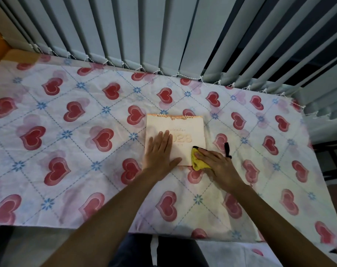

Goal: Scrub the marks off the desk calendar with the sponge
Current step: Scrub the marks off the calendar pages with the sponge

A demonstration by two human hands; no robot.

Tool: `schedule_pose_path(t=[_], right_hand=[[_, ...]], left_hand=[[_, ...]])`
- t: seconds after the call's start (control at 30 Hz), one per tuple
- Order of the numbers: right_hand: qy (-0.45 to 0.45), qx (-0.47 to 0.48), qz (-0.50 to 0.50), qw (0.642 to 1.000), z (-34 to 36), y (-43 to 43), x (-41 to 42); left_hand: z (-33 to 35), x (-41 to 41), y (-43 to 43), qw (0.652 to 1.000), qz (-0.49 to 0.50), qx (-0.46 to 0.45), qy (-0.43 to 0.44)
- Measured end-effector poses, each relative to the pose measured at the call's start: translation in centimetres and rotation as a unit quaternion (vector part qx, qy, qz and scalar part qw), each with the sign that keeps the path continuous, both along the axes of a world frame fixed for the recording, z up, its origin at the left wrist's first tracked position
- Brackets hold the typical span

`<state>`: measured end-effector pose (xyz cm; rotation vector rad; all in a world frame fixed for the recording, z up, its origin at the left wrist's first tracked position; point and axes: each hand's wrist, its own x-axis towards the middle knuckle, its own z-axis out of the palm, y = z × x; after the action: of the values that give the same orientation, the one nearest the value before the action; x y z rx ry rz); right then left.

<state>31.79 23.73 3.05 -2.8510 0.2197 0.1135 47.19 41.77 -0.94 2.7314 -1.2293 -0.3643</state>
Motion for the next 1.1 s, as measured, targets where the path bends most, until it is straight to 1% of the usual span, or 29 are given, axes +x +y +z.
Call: schedule_pose_path(t=[0.07,0.13,0.23,0.3,0.37,0.43,0.53,0.6,0.7,0.87,0.93,1.0,1.03,1.07,1.1], right_hand=[[0.031,0.008,-0.032,0.999,0.2,-0.5,1.9],[0.049,0.01,-0.091,0.995,0.2,-1.4,5.3],[0.09,-0.009,-0.175,0.98,0.3,-2.4,11.0],[0.107,-0.027,-0.197,0.974,0.7,-2.5,12.7],[0.11,-0.057,-0.174,0.977,0.9,-1.8,12.2],[0.105,-0.07,-0.149,0.981,1.3,-1.1,9.6],[0.074,-0.051,-0.118,0.989,0.8,1.2,3.3],[0.081,-0.04,-0.115,0.989,0.7,2.2,0.8],[0.118,-0.071,-0.103,0.985,1.4,1.5,3.2],[0.141,-0.111,-0.148,0.973,2.0,1.1,13.6],[0.122,-0.116,-0.113,0.979,1.8,2.4,15.3],[0.084,-0.121,-0.014,0.989,1.1,3.3,14.7],[0.075,-0.126,0.026,0.989,0.8,3.3,14.0],[0.074,-0.116,0.029,0.99,0.5,3.0,13.5],[0.079,-0.098,-0.009,0.992,0.5,2.8,13.2]], left_hand=[[-0.5,-0.1,0.1,1.0,-0.008,0.001,-0.008],[-0.5,0.1,0.0,1.0,-0.014,-0.006,-0.012],[-0.3,-0.1,0.1,0.999,-0.01,-0.019,-0.024],[0.1,0.0,0.1,1.0,-0.014,-0.011,-0.014],[0.2,0.0,0.2,1.0,-0.001,-0.008,-0.009],[0.4,-0.1,-0.2,1.0,0.003,-0.01,0.003],[0.2,-0.2,-0.1,1.0,-0.001,0.004,-0.008],[0.2,-0.2,0.0,1.0,-0.006,0.006,-0.012],[0.0,-0.3,0.1,1.0,-0.007,0.003,-0.012],[0.2,-0.2,-0.2,1.0,0.0,0.011,-0.005],[0.5,0.0,0.0,1.0,0.002,-0.014,0.021],[0.8,0.8,1.1,0.993,0.064,-0.087,0.046],[0.8,1.5,2.0,0.988,0.109,-0.106,0.037],[0.7,2.2,3.2,0.984,0.145,-0.099,0.019],[0.4,2.9,4.4,0.984,0.163,-0.071,0.002]])
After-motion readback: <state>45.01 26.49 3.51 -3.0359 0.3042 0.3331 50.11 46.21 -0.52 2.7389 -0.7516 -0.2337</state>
